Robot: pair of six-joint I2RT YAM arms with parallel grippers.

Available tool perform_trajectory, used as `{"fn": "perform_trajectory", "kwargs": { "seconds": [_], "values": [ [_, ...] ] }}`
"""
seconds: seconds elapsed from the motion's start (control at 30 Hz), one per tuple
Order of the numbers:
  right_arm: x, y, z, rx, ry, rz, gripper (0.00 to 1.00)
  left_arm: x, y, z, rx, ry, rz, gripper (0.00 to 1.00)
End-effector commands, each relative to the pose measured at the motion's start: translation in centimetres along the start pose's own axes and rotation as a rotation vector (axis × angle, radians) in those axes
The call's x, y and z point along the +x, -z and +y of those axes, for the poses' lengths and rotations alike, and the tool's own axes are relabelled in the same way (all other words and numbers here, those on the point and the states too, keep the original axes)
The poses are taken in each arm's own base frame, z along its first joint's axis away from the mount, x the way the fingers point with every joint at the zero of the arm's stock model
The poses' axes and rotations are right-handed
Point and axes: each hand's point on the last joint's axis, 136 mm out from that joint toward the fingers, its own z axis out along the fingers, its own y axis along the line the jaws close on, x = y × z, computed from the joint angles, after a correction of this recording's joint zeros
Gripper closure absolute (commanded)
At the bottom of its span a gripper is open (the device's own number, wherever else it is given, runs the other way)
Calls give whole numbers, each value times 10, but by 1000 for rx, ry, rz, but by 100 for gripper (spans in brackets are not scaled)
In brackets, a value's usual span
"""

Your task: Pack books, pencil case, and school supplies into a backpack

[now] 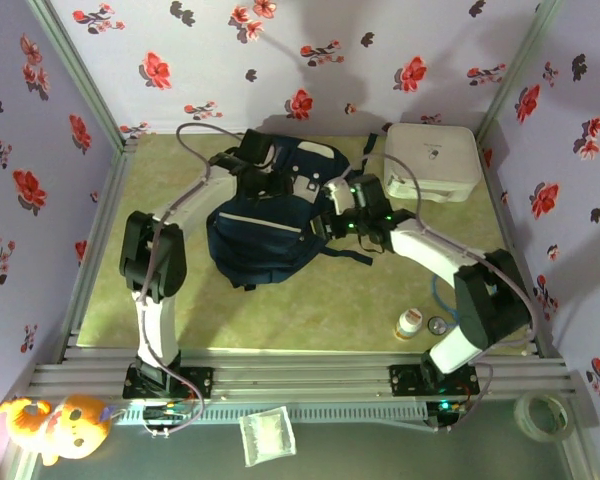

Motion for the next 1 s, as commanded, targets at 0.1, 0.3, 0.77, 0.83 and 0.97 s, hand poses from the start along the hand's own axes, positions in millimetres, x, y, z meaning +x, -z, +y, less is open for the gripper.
{"fn": "perform_trajectory", "kwargs": {
  "seconds": [0.1, 0.3, 0.77, 0.83, 0.97],
  "values": [
    [-10, 16, -23, 26, -287, -133, 49, 30, 29, -20, -144, -238, 26, 43],
    [-10, 17, -36, 25, -395, -189, 48, 52, 6, -53, -237, -399, 84, 52],
    [-5, 21, -36, -24, -432, -253, 48, 46, -42, -46, -390, -436, 155, 74],
    [-6, 22, -34, -37, -413, -258, 49, 43, -40, -50, -382, -427, 142, 86],
    [-7, 21, -22, -86, -311, -258, 49, 27, -19, -64, -326, -416, 94, 100]
  ]
}}
